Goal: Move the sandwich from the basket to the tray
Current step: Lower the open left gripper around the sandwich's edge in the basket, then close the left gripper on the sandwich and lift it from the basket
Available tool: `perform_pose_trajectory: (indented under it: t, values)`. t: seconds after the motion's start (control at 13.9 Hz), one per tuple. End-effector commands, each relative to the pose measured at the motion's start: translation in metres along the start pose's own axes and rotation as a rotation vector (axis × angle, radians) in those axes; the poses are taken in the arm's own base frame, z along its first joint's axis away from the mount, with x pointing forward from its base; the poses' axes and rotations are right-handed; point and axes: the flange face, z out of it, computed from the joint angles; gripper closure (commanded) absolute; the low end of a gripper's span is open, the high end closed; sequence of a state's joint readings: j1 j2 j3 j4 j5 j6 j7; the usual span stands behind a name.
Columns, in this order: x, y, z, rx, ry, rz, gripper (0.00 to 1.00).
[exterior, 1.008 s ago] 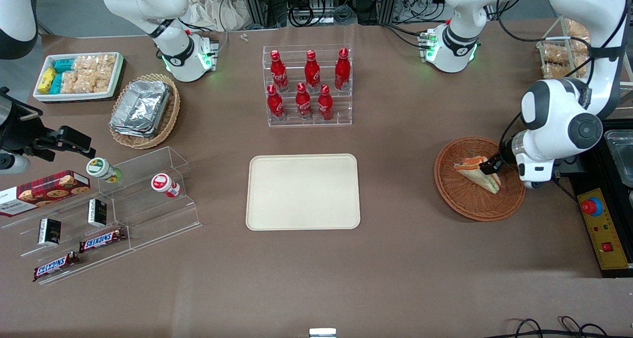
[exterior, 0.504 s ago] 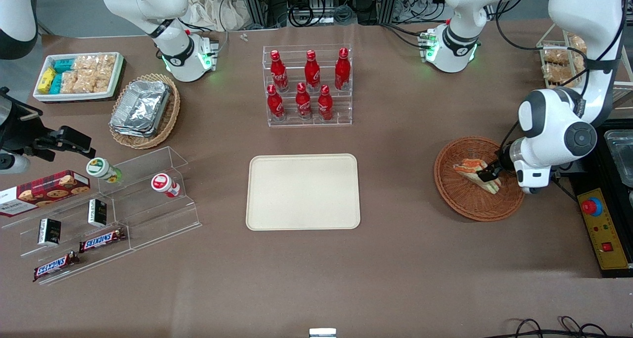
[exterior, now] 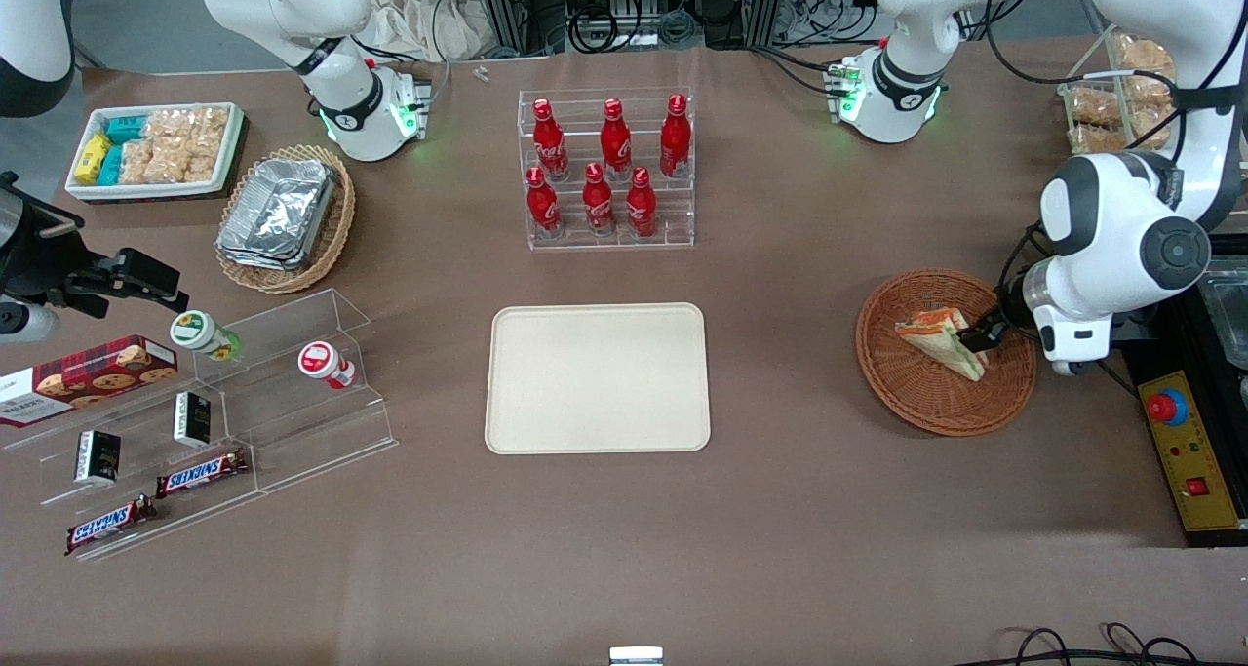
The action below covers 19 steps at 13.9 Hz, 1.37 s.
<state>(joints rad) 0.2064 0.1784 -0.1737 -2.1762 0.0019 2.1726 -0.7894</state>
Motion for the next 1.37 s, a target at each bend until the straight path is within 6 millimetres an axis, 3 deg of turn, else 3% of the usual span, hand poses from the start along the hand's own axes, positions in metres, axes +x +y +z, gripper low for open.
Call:
perform_pose_trajectory:
  t: [0.0,0.36,0.65,0.79,1.3]
  values:
    - [0.004,0.008,0.036,0.014,-0.011,-0.011,0.0]
    - [0.005,0.012,0.052,0.007,-0.018,-0.012,0.0]
    - [0.007,0.014,0.014,-0.019,0.02,-0.039,0.0]
    - [0.007,0.016,0.012,-0.018,0.02,-0.063,0.0]
    - [0.004,0.022,0.056,0.012,-0.021,-0.056,0.0]
